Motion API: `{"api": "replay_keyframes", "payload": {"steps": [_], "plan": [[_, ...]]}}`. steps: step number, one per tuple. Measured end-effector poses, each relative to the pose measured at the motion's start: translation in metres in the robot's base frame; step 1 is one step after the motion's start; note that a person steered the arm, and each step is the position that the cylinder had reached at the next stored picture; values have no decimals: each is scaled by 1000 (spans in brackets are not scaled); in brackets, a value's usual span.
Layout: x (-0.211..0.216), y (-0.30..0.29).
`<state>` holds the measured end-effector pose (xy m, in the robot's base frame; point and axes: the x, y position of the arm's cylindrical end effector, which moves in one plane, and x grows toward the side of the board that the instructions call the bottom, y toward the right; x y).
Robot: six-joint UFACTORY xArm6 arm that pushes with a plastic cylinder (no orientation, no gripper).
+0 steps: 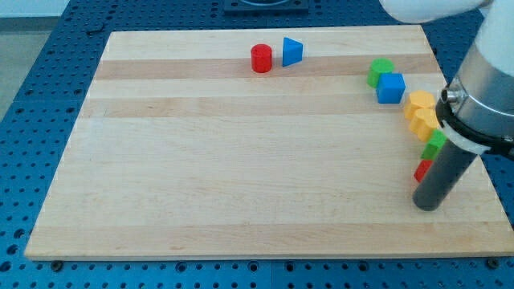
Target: Slide the red star below the green star
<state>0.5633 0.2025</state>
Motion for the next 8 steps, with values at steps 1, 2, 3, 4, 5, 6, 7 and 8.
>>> {"api": "replay_keyframes", "payload": {"steps": [1, 2, 3, 4, 5, 6, 7, 8], "plan": [[25, 12], [26, 29], [12, 42], [-4, 51], [-13, 54], [-10, 55], [18, 40], [29, -3]]}}
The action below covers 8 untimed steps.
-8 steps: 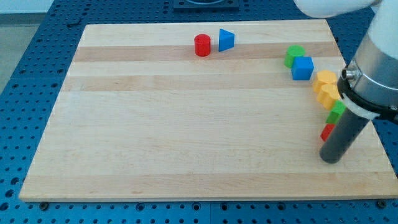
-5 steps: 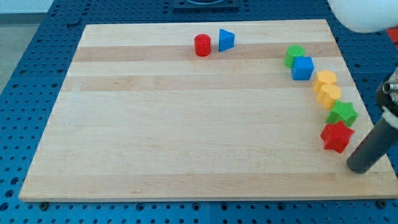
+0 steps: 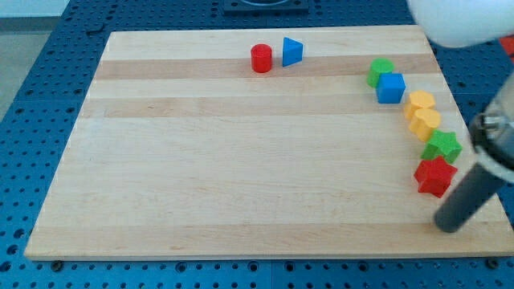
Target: Slide the red star below the green star
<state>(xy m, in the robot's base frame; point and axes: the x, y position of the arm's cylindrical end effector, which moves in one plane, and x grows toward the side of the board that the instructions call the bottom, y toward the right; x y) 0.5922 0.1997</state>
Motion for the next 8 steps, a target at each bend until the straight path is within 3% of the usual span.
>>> {"api": "replay_keyframes", "payload": {"steps": [1, 3, 6, 8], "plan": [[-8, -56], [-11, -71], [-18, -7], [-46, 18]]}}
